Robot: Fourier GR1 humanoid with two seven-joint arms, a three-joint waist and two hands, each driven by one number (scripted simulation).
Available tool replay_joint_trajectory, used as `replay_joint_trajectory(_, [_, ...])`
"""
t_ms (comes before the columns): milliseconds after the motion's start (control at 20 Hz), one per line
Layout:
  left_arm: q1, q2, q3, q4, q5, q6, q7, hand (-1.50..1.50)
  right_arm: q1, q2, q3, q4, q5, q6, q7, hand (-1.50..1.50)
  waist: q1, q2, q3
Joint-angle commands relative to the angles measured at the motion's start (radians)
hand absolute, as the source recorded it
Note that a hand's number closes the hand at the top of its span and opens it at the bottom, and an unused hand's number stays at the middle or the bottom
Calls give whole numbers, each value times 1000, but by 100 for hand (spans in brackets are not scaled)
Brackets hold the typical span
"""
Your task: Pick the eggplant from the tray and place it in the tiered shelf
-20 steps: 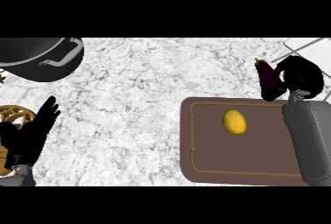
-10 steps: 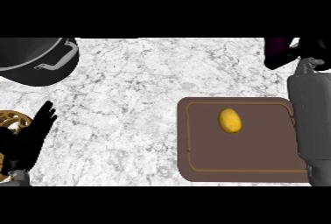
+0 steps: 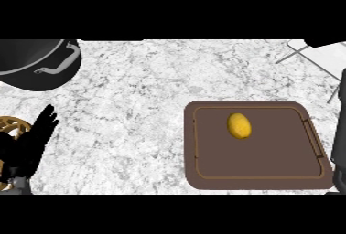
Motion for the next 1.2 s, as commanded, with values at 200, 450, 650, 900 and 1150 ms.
replay_joint_trajectory(200, [4, 27, 35, -26, 30, -39, 25, 0, -138, -133, -23, -7, 16, 39, 61, 150, 8, 3, 0])
replay_joint_trajectory(450, [18, 10, 10, -42, 5, -31, 33, 0, -171, -231, 9, 140, 92, 80, 30, 150, 13, 5, 0])
replay_joint_trajectory(650, [-53, 9, 19, 9, -11, -8, 40, 0, -252, -290, -8, 189, 74, 130, 20, 150, 4, 5, 0])
replay_joint_trajectory(900, [25, 29, 48, -19, 24, -74, -19, 0, -299, -345, -44, 345, 64, 65, -50, 150, 15, 5, 0])
replay_joint_trajectory(1150, [17, -36, -7, -90, -33, 12, 55, 0, -254, -397, -24, 461, 115, -12, -115, 150, 12, 5, 1])
